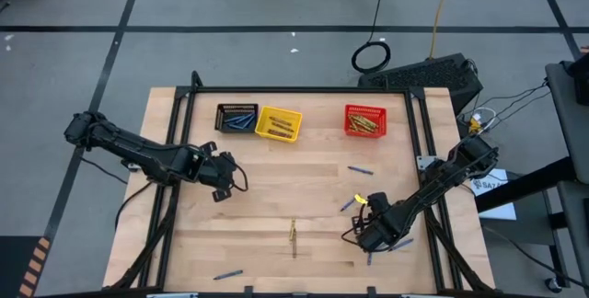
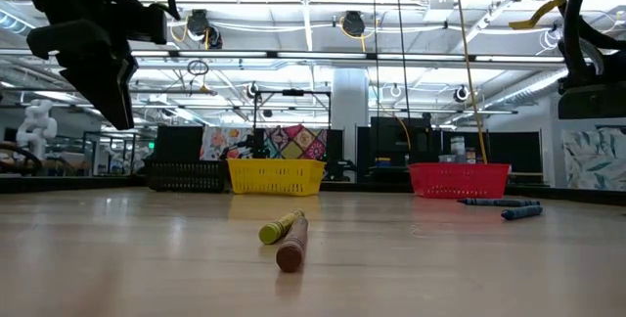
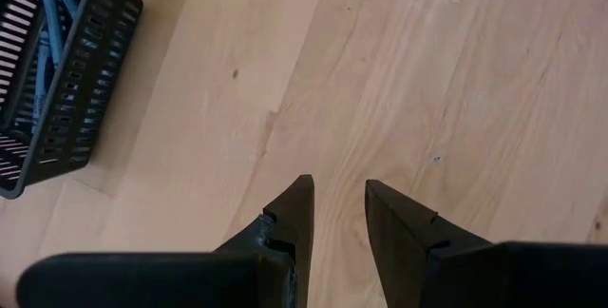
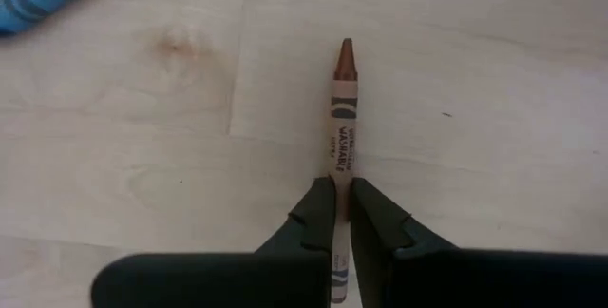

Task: Sort crayons
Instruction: Put the right crayon into the yellow bin

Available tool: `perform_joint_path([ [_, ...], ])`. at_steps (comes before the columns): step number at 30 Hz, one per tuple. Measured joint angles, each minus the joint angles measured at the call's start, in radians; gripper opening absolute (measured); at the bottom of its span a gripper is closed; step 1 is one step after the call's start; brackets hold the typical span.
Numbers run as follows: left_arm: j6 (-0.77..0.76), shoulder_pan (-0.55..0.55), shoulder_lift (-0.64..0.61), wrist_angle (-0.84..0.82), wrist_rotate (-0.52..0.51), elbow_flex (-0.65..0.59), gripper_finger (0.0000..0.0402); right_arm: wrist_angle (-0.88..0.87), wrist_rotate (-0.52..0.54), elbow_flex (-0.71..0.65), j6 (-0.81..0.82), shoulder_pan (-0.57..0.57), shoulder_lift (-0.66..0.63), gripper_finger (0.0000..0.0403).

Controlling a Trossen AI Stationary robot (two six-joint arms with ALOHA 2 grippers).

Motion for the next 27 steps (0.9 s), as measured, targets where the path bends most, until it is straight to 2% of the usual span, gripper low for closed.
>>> perform_joint_path([
  [11,0.000,0.000,0.000,0.000,0.000,0.000,0.0096,-0.069,0.034,0.062,-0.047,0.000,0.001,0.0000],
  [15,0.000,0.000,0.000,0.000,-0.001,0.000,0.0096,-0.087,0.085,0.088,-0.094,-0.018,0.000,0.0000],
  [24,-0.001,0.003,0.000,0.038,-0.057,0.000,0.0096,-0.139,0.232,0.138,-0.266,-0.097,0.000,0.0000],
  [27,-0.001,0.003,0.000,0.063,-0.057,0.000,0.0096,-0.138,0.247,0.152,-0.358,-0.138,0.000,0.0000],
])
